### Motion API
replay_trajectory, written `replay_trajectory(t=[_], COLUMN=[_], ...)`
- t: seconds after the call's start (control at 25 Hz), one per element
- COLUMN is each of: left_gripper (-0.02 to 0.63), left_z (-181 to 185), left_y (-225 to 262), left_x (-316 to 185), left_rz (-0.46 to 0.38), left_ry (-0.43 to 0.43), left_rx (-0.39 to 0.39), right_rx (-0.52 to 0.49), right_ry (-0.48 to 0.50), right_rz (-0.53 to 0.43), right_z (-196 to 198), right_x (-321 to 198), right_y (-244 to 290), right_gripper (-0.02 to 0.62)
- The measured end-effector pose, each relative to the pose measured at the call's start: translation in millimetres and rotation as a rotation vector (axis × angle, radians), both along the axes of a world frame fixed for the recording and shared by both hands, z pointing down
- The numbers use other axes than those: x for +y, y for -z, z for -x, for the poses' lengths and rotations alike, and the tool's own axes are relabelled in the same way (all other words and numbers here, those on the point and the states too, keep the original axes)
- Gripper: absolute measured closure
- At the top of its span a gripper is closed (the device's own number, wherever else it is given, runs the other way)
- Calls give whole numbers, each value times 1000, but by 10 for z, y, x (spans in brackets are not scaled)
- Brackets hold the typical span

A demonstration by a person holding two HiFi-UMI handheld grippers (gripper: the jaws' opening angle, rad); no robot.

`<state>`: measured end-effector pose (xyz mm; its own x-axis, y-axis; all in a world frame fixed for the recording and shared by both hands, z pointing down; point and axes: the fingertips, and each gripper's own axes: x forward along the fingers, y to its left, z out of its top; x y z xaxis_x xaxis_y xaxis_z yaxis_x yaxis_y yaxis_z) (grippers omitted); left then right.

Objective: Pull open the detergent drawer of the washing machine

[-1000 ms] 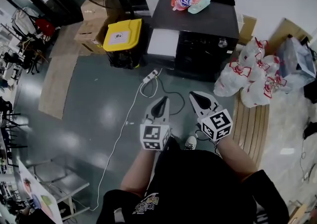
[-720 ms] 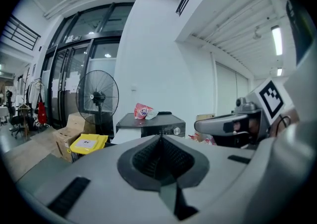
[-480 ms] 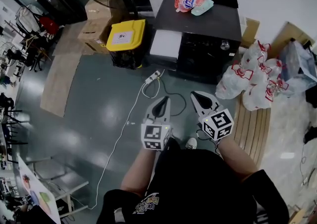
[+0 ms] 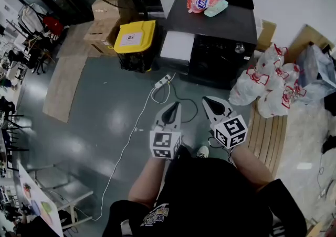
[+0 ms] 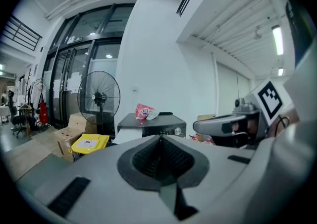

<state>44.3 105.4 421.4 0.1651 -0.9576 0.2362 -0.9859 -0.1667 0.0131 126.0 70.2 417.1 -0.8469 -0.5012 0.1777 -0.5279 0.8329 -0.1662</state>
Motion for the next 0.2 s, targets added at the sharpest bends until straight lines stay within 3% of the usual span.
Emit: replay_trajectory(t=[0.2], left_gripper=[594], left_z=[-13], left_y=[-17], left_x=[16], left_rz=[10], left_ry=[-3], left_rx=[2], right_rx=[4], right_ry=[2], right_rz=[1], right_z=[-7], right_x=[11], right_y=[10], right_gripper=[591])
